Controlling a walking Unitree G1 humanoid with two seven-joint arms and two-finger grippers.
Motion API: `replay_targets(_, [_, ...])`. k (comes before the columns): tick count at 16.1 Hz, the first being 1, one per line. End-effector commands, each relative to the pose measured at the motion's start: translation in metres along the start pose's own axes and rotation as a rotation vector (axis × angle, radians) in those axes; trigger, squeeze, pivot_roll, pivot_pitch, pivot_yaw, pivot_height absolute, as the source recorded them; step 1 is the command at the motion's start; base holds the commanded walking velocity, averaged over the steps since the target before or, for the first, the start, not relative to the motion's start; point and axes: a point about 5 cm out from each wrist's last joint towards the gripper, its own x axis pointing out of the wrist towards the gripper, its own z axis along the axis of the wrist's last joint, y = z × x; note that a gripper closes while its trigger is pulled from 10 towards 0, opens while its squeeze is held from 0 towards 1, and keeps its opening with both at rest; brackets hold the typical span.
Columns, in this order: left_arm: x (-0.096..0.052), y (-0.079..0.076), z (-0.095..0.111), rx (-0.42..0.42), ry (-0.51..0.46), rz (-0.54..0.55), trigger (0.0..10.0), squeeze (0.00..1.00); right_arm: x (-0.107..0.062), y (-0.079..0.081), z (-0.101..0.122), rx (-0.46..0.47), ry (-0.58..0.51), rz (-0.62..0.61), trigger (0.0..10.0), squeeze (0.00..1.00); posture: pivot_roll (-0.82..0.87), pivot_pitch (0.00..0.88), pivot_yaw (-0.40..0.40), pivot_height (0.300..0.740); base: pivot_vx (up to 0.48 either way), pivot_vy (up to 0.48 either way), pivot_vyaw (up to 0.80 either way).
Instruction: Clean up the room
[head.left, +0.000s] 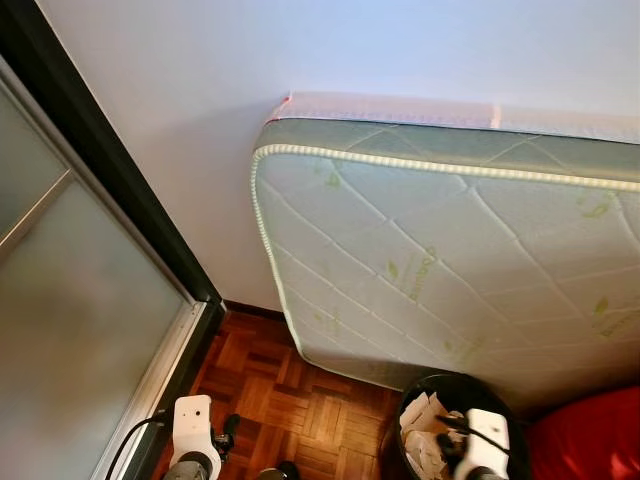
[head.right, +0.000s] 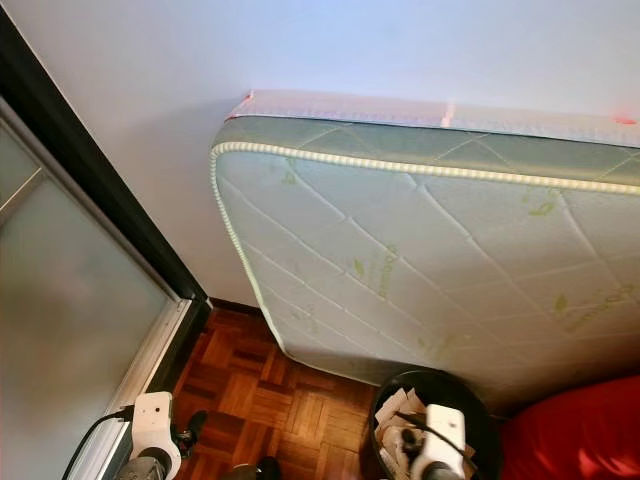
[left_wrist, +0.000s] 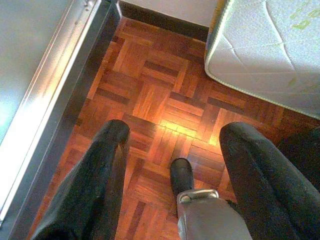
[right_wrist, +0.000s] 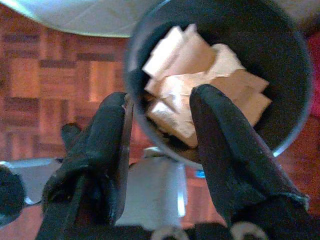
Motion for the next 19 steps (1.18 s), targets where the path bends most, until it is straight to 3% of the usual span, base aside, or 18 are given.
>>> replay_targets(1, [-0.0048,0.0055,-0.0114,-0.009,0.045,0.019,10.0,0.00,-0.0018,-0.0010,-0.0070,-0.011,0.029,0.007,10.0,0.00,-0.08,0.203,0.052,0.732,0.000,0.000,0.00])
replay_targets(6, [-0.0052,0.0050,-0.0132,-0.016,0.053,0.023,10.0,0.00,-0.0006,0.0024,-0.0033,-0.043,0.013,0.021,10.0,0.00,-0.08,0.200,0.048,0.732,0.000,0.000,0.64])
replay_targets(13, [-0.0050,0.0051,-0.0130,-0.015,0.055,0.019,10.0,0.00,-0.0012,0.0015,-0.0054,-0.017,0.020,0.016,10.0,0.00,-0.08,0.199,0.052,0.732,0.000,0.000,0.00])
replay_targets(19, [-0.0047,0.0055,-0.0123,-0.017,0.053,0.017,10.0,0.00,-0.0008,0.0038,-0.0049,-0.042,0.022,0.031,10.0,0.00,-0.08,0.199,0.051,0.732,0.000,0.000,0.74])
